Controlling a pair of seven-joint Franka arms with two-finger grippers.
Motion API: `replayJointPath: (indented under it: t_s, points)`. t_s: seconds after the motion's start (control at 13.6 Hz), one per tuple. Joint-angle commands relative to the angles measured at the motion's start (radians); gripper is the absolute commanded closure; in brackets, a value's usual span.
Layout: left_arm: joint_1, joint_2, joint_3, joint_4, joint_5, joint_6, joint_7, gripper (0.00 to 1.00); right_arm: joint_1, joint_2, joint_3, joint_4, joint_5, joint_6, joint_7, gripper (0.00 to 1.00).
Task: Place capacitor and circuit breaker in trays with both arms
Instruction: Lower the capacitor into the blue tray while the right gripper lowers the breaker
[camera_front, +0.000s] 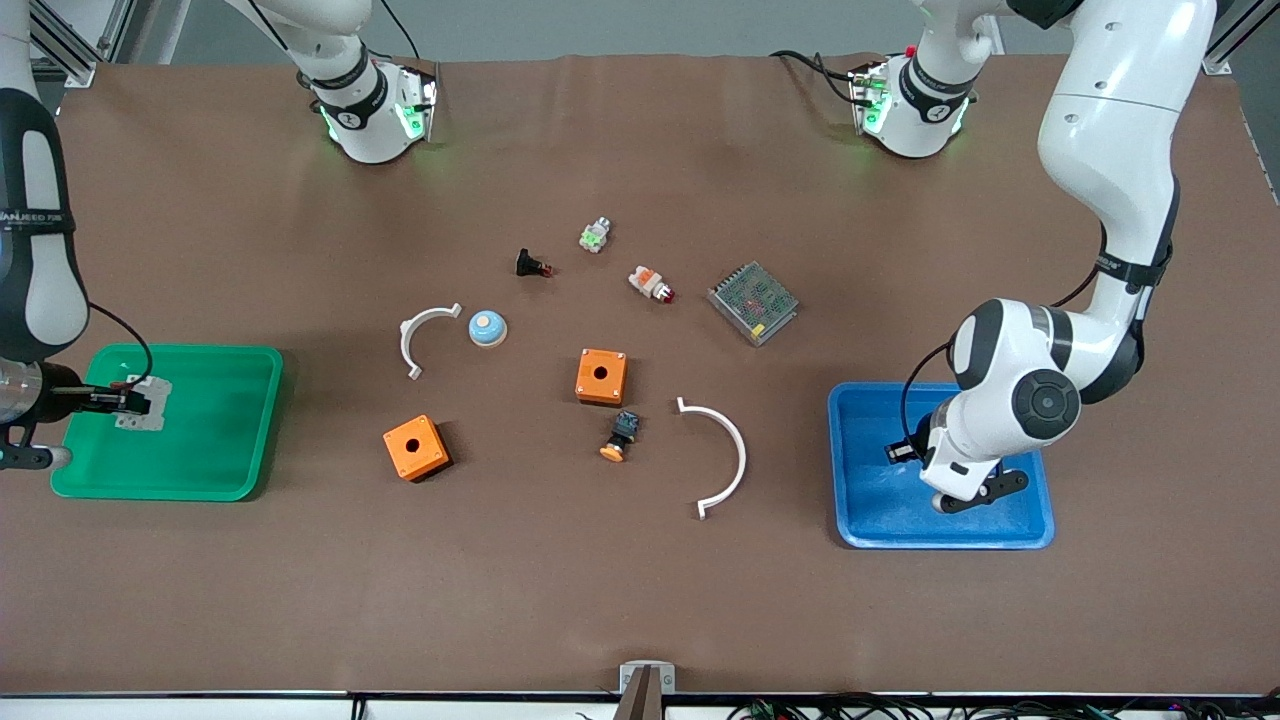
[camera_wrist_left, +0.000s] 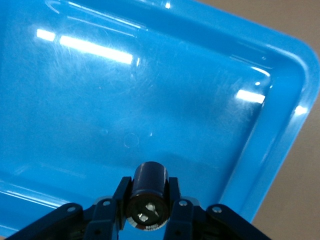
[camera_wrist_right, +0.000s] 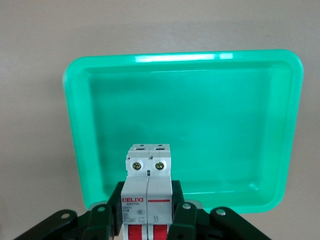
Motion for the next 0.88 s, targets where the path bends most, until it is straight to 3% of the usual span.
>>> replayJointPath:
  t_s: [0.0,0.29,0.37,0.44,0.52,0.59,0.81]
  points:
    - [0.014,0.027,-0.003,0.01,0.015,0.018,0.007,1.0,-0.049,0.04,0.022,0.015,-0.04,0.044,-0.049,0.92]
    - [0.048,0.054,-0.003,0.01,0.034,0.034,0.035,0.96,-0.071,0.098,0.024,0.015,-0.042,0.126,-0.083,0.92]
    - [0.046,0.052,-0.003,0.013,0.058,0.034,0.035,0.85,-0.074,0.115,0.025,0.015,-0.039,0.146,-0.083,0.92]
    - [0.048,0.051,-0.003,0.015,0.064,0.034,0.033,0.64,-0.074,0.127,0.024,0.015,-0.035,0.158,-0.083,0.92]
    - [0.046,0.046,-0.003,0.022,0.063,0.034,0.032,0.26,-0.074,0.141,0.025,0.016,-0.034,0.185,-0.083,0.92]
    - [0.045,0.038,-0.005,0.038,0.063,0.031,0.024,0.01,-0.075,0.157,0.025,0.015,-0.034,0.218,-0.082,0.92]
    - [0.037,-0.046,-0.01,0.053,0.066,-0.035,0.029,0.0,-0.081,0.181,0.025,0.015,-0.031,0.252,-0.082,0.91]
